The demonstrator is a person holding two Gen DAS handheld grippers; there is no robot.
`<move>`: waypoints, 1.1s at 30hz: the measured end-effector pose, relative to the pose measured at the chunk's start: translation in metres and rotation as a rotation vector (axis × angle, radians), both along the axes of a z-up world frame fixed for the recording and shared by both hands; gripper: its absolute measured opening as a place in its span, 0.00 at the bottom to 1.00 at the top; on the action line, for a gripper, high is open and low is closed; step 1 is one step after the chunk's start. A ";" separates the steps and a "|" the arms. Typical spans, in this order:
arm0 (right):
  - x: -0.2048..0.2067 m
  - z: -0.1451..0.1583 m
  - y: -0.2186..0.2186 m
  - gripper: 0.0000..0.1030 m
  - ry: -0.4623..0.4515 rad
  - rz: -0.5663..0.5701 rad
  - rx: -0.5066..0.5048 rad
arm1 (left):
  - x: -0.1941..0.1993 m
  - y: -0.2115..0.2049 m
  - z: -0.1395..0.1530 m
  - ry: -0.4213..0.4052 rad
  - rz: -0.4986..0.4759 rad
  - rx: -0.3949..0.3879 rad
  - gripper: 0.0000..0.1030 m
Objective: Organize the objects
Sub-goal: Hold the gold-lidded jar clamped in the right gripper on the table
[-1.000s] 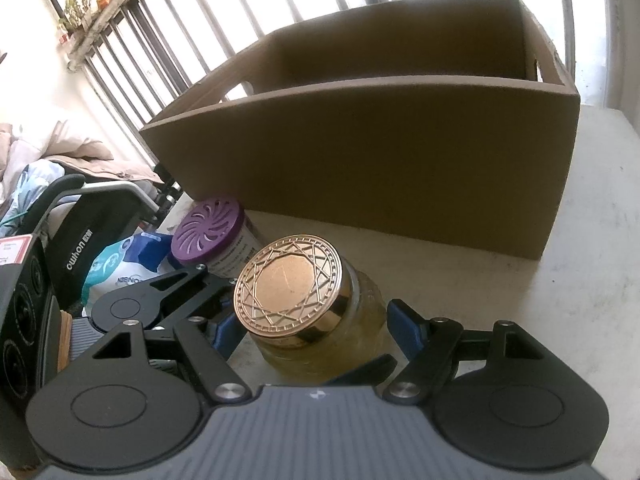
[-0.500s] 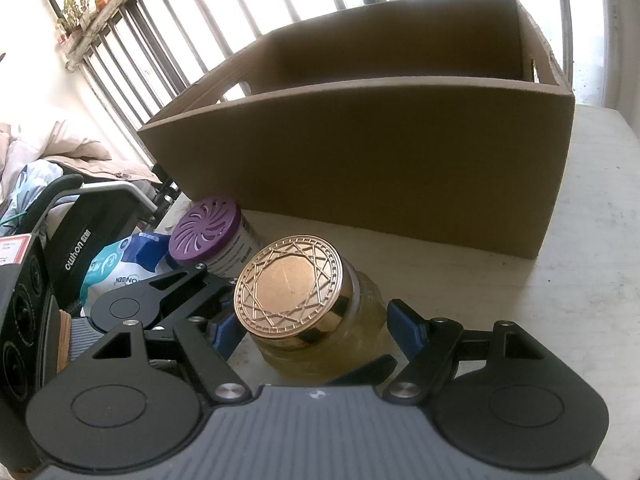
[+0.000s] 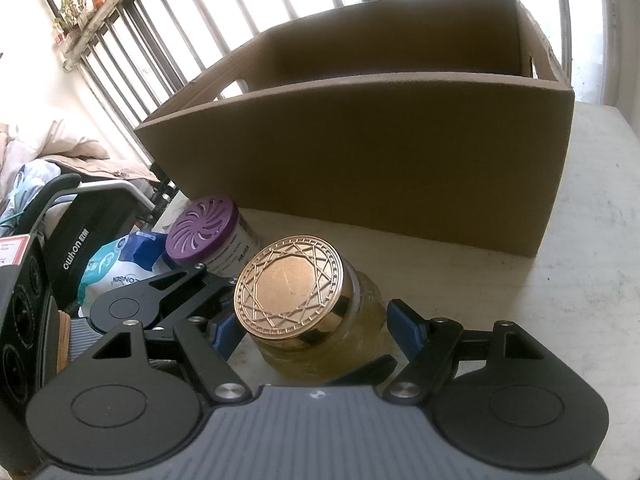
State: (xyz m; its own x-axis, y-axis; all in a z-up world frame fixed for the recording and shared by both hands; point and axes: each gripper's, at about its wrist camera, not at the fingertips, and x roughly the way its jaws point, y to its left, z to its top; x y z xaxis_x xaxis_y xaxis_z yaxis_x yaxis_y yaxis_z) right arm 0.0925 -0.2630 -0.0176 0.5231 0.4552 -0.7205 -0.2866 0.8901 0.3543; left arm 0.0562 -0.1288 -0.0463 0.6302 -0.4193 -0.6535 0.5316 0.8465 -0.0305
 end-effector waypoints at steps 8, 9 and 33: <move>0.000 -0.001 -0.001 0.77 0.004 -0.001 -0.002 | 0.001 0.001 0.002 0.003 -0.001 0.000 0.74; 0.000 -0.001 -0.001 0.77 0.005 -0.001 -0.003 | 0.000 0.001 0.002 0.003 -0.001 0.000 0.74; 0.000 0.000 -0.003 0.77 0.006 -0.001 -0.002 | -0.002 0.001 0.009 -0.001 -0.004 0.011 0.74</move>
